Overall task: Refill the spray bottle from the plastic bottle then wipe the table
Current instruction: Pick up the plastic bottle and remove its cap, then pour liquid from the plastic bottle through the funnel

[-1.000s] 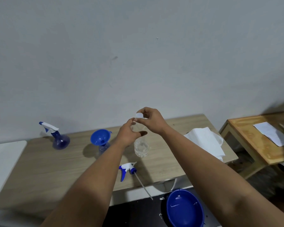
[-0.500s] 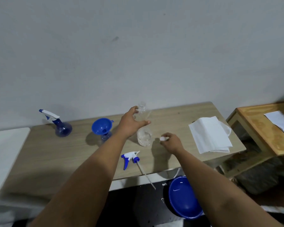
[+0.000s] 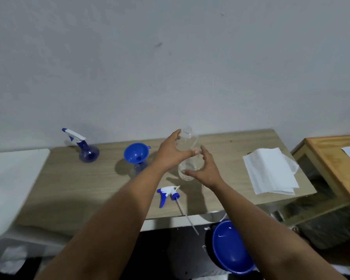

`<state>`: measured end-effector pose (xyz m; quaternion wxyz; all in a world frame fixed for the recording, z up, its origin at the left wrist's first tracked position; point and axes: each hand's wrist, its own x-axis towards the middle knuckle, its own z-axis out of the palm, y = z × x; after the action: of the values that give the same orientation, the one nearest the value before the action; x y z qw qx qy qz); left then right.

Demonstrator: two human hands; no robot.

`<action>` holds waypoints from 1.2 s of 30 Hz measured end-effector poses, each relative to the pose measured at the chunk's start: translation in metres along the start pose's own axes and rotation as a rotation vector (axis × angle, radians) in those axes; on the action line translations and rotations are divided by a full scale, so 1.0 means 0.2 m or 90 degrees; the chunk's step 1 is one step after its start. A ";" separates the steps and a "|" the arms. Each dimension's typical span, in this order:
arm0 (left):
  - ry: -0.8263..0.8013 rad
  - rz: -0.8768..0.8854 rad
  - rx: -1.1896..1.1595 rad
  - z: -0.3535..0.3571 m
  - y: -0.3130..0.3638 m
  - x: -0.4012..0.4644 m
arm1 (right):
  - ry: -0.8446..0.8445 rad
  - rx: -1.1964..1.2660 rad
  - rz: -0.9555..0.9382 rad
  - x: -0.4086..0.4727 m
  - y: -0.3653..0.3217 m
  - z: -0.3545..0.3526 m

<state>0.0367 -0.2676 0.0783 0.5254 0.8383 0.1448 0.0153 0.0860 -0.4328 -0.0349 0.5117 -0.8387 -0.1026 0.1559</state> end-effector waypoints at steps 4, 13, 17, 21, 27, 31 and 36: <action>0.007 0.005 0.010 -0.04 0.03 -0.02 | 0.035 0.119 -0.026 0.07 -0.19 0.08; 0.211 0.181 0.015 -0.33 0.07 -0.08 | 0.205 0.186 -0.083 0.02 -0.38 0.11; 0.224 0.193 0.150 -0.51 -0.09 -0.06 | 0.187 0.206 -0.143 0.00 -0.56 0.09; 0.174 0.127 0.232 -0.65 -0.29 -0.10 | 0.126 0.186 -0.187 -0.01 -0.71 0.09; 0.049 0.007 0.202 -0.72 -0.48 -0.10 | 0.012 -0.049 -0.135 -0.02 -0.83 0.13; 0.015 0.012 0.196 -0.71 -0.51 -0.11 | -0.124 -0.174 -0.033 -0.03 -0.86 0.17; 0.019 0.039 0.151 -0.70 -0.51 -0.14 | -0.204 -0.236 0.045 -0.03 -0.87 0.17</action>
<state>-0.0388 -0.1106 0.0550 0.4195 0.8983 0.1279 0.0267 0.0654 -0.3277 0.1054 0.3206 -0.8859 -0.1798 0.2829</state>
